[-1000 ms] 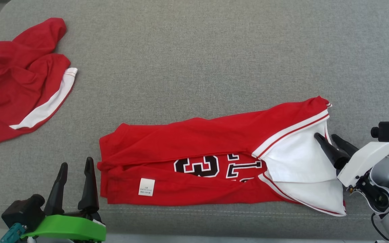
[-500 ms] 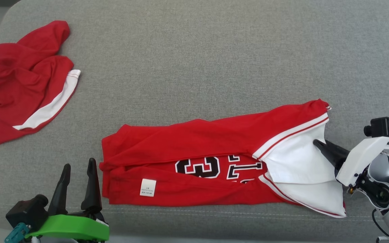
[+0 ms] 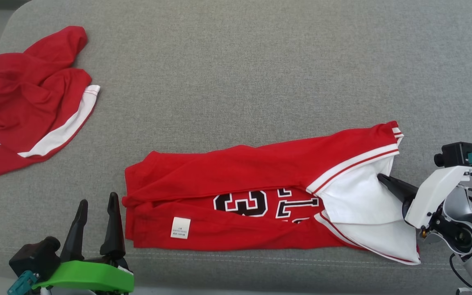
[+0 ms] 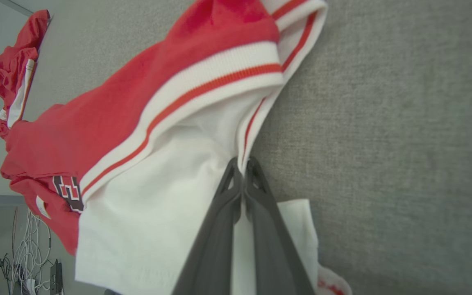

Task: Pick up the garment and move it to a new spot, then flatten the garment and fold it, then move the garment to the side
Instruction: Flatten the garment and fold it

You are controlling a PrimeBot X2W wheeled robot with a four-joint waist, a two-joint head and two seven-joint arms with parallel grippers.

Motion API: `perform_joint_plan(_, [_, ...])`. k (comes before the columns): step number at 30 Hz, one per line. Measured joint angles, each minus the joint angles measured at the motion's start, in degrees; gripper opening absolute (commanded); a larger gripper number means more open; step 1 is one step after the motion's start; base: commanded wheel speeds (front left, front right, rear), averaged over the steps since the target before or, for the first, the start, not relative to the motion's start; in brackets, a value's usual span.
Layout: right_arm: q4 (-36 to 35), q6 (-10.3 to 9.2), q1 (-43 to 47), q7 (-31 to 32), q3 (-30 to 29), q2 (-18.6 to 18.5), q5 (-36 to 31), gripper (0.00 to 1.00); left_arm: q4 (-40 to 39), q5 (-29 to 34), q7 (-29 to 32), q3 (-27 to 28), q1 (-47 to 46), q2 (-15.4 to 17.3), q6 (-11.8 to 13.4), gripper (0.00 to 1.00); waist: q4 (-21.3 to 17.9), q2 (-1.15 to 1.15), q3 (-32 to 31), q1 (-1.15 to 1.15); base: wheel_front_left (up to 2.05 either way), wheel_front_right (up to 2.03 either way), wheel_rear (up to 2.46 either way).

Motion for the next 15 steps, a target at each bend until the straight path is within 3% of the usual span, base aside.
perform_joint_plan(15, [-0.55,0.00,0.04,-0.35,-2.05,-1.97,1.43,0.00,0.35,0.49,-0.14,0.35,0.01,-0.44,-0.71,1.00,-0.94,0.00,-0.45,0.00,0.00,0.00,0.00])
